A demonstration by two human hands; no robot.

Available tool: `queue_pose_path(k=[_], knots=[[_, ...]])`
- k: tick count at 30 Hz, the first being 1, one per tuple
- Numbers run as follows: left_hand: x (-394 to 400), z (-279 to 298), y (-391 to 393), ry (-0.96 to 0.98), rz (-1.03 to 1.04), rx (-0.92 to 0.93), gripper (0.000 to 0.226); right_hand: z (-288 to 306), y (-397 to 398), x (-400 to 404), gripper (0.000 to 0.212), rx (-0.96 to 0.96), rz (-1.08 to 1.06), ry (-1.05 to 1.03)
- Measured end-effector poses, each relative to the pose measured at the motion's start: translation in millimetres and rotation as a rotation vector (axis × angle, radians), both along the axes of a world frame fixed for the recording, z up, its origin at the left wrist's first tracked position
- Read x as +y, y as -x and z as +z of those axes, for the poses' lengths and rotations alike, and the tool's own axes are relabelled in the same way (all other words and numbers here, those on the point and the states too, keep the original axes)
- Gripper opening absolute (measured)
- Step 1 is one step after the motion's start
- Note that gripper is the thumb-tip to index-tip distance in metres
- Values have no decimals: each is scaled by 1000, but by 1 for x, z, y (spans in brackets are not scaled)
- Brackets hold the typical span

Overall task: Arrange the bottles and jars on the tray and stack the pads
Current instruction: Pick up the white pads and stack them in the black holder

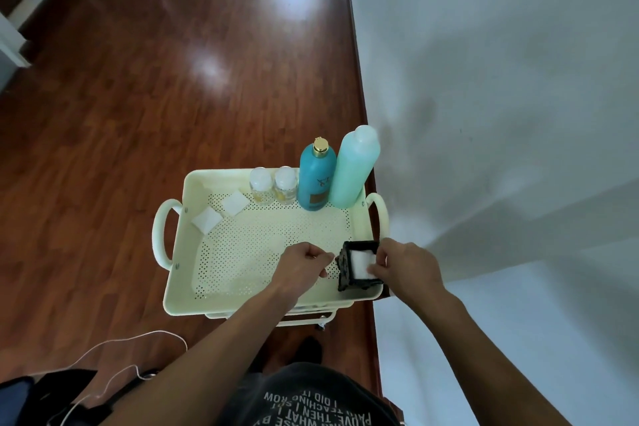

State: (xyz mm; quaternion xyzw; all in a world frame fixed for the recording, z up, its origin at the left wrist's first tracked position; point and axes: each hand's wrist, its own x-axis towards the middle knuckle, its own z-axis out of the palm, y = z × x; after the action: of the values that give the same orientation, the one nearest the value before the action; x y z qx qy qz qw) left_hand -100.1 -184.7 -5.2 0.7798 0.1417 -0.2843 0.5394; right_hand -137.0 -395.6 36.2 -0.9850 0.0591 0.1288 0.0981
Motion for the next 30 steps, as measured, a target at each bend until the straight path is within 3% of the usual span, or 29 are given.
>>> queue_pose_path(k=[7, 13, 20, 26, 30], knots=[[6, -4, -5, 5, 20, 8, 19, 10, 6, -4, 11, -149, 172, -57], [3, -5, -6, 23, 25, 5, 20, 11, 3, 16, 31, 72, 357, 75], [12, -8, -9, 22, 27, 8, 20, 7, -6, 19, 32, 151, 372, 113], [28, -12, -14, 10, 56, 9, 16, 18, -19, 20, 20, -115, 319, 15], [41, -13, -20, -31, 70, -3, 21, 21, -38, 42, 13, -164, 319, -98]])
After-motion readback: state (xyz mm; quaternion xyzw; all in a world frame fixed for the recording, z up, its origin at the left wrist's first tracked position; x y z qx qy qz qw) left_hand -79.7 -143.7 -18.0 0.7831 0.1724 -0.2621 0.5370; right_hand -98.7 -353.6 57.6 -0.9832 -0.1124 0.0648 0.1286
